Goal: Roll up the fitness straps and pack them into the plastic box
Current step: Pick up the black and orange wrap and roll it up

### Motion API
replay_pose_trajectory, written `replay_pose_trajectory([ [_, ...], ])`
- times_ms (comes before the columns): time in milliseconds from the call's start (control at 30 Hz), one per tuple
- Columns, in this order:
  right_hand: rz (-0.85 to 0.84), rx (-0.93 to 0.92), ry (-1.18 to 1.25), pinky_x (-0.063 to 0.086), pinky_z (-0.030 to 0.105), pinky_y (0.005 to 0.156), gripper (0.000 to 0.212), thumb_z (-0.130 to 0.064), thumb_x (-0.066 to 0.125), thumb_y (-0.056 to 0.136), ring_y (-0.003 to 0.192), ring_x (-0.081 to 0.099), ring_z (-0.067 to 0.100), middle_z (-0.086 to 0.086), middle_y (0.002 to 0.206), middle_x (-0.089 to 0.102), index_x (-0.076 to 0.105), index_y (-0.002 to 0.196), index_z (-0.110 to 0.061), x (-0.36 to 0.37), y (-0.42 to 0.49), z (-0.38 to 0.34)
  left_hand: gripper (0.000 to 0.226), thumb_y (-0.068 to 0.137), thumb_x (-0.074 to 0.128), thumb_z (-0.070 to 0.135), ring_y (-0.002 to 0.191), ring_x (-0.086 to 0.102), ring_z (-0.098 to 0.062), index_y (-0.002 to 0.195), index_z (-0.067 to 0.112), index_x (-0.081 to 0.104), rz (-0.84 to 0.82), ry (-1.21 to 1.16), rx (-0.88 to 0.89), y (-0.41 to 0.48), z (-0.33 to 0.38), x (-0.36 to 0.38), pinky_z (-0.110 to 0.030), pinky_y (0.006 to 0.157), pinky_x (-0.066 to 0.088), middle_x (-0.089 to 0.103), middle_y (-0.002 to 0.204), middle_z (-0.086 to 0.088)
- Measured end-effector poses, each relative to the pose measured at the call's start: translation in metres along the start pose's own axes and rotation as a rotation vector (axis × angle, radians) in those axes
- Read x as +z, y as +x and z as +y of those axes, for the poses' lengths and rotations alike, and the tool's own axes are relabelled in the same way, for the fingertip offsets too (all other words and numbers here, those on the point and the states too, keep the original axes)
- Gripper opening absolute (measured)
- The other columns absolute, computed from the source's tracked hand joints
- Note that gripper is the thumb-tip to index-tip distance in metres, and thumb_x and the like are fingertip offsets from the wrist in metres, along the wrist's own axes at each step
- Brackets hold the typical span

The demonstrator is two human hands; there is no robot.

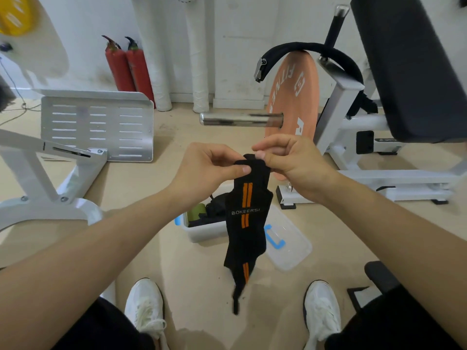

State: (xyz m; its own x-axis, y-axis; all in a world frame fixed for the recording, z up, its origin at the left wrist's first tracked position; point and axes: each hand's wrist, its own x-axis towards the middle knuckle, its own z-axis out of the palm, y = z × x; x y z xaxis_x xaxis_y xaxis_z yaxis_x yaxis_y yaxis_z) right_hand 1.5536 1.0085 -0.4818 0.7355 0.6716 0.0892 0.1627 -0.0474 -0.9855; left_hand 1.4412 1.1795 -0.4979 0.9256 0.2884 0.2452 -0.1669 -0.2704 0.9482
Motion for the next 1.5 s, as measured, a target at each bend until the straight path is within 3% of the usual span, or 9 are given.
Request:
replay_pose_trajectory([
  [100,0.103,-0.038,-0.055,0.050,0.013,0.058,0.009,-0.003,0.071,0.090,0.067,0.070,0.005,0.011,0.081,0.073,0.070,0.099,-0.005,0.006,-0.003,-0.002,0.013,0.079,0.082,-0.001,0.077,0.074,-0.011,0.082,0.012,0.078,-0.003,-0.013,-0.011,0.002,0.002,0.004,-0.023,0.079,0.058,0.079,0.081,-0.004],
  [300,0.038,0.008,0.143,0.058,0.026,0.070,0.009,-0.001,0.063,0.095,0.076,0.074,0.019,0.008,0.076,0.076,0.069,0.098,-0.008,0.006,-0.006,0.001,0.010,0.080,0.083,0.005,0.075,0.076,-0.012,0.086,0.010,0.079,0.025,0.003,-0.031,0.006,0.004,0.007,-0.024,0.074,0.060,0.078,0.077,-0.001],
  [433,0.024,0.063,0.246,0.058,0.031,0.081,0.023,-0.017,0.053,0.103,0.093,0.075,0.025,0.013,0.103,0.076,0.063,0.121,-0.006,0.001,-0.007,-0.004,0.015,0.082,0.082,0.004,0.073,0.075,-0.010,0.084,0.018,0.076,0.114,-0.028,-0.026,0.010,0.007,0.004,-0.021,0.068,0.058,0.078,0.076,0.002],
  [600,-0.022,-0.027,-0.061,0.058,0.035,0.092,0.040,-0.010,0.070,0.092,0.106,0.072,0.019,0.008,0.114,0.074,0.058,0.130,-0.016,0.004,-0.014,0.003,0.012,0.085,0.078,0.003,0.074,0.074,-0.012,0.088,0.013,0.073,0.194,-0.122,-0.034,0.018,0.007,-0.002,-0.026,0.068,0.061,0.074,0.078,-0.001],
  [800,-0.094,-0.096,-0.070,0.055,0.023,0.090,0.051,-0.005,0.062,0.097,0.116,0.064,0.008,0.003,0.123,0.069,0.046,0.142,-0.025,0.028,-0.016,0.009,0.006,0.091,0.072,0.010,0.082,0.073,-0.020,0.096,0.007,0.070,0.200,-0.339,-0.097,0.025,0.014,-0.001,-0.029,0.071,0.059,0.074,0.087,-0.008],
  [933,-0.059,-0.123,0.013,0.056,0.019,0.082,0.054,0.001,0.058,0.098,0.109,0.068,0.011,0.010,0.118,0.070,0.044,0.145,-0.022,0.038,-0.010,0.005,0.008,0.092,0.071,0.013,0.090,0.069,-0.030,0.098,0.009,0.067,0.212,-0.511,-0.166,0.030,0.019,0.002,-0.046,0.085,0.060,0.069,0.098,-0.014],
  [1100,-0.003,-0.183,0.038,0.059,0.032,0.089,0.052,0.005,0.060,0.096,0.105,0.072,0.019,0.009,0.110,0.074,0.049,0.140,-0.021,0.039,-0.003,0.003,0.014,0.094,0.068,0.012,0.079,0.072,-0.019,0.105,0.006,0.063,0.240,-0.604,-0.190,0.037,0.027,0.004,-0.031,0.067,0.061,0.070,0.096,-0.010],
  [1200,0.003,-0.202,0.003,0.059,0.037,0.093,0.054,0.008,0.060,0.094,0.104,0.072,0.020,0.010,0.109,0.074,0.049,0.139,-0.020,0.040,-0.001,0.002,0.025,0.093,0.070,0.012,0.083,0.071,-0.022,0.114,0.001,0.063,0.254,-0.553,-0.163,0.042,0.027,0.004,-0.034,0.071,0.061,0.069,0.099,-0.013],
  [1500,-0.030,-0.147,0.067,0.059,0.040,0.092,0.052,0.008,0.060,0.095,0.108,0.071,0.023,0.011,0.115,0.074,0.054,0.140,-0.018,0.026,-0.004,0.005,0.012,0.090,0.075,0.007,0.085,0.077,-0.025,0.095,0.011,0.065,0.177,-0.055,0.025,0.049,0.036,-0.018,-0.043,0.082,0.062,0.079,0.085,-0.008],
])
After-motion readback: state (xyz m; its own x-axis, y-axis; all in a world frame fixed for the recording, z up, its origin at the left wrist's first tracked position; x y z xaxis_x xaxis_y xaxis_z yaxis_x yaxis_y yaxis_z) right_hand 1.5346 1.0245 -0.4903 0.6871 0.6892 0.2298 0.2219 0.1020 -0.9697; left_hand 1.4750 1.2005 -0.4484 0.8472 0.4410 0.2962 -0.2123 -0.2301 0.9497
